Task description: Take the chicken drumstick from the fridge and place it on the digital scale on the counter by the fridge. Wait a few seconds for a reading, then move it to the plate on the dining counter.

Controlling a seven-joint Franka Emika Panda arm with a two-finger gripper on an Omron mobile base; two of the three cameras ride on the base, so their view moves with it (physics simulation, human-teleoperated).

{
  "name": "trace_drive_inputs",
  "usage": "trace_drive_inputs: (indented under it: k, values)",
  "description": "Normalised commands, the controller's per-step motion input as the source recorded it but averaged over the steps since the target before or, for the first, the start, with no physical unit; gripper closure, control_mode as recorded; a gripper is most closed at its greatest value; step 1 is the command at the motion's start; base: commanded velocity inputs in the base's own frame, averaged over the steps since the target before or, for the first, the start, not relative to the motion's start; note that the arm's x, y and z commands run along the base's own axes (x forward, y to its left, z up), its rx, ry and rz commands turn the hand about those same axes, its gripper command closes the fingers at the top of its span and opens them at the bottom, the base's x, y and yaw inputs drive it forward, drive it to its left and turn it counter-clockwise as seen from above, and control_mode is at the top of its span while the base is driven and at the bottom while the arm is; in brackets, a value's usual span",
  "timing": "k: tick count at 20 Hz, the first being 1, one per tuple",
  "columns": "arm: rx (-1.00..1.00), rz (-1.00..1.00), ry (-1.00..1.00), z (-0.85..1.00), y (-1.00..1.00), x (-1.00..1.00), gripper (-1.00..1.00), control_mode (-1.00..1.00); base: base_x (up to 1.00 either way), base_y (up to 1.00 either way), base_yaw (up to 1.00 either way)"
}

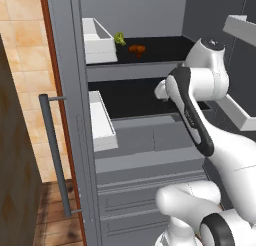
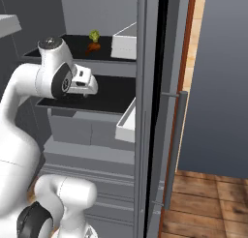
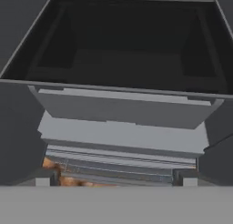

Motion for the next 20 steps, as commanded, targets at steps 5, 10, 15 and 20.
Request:
trace_drive_inputs:
  k: [5, 10, 15, 20]
  values:
    - [0.00, 0.00, -0.22, 0.63, 0.06, 0.00, -1.00, -1.00, 0.00, 0.00, 0.00]
    - [0.01, 0.00, -0.22, 0.62, 0.31, 0.00, -1.00, -1.00, 0.00, 0.00, 0.00]
    - [0.03, -0.01, -0.24, 0.53, 0.67, 0.03, -1.00, -1.00, 0.00, 0.00, 0.00]
    - [0.06, -0.06, -0.19, 0.21, 0.59, 0.22, -1.00, -1.00, 0.00, 0.00, 0.00]
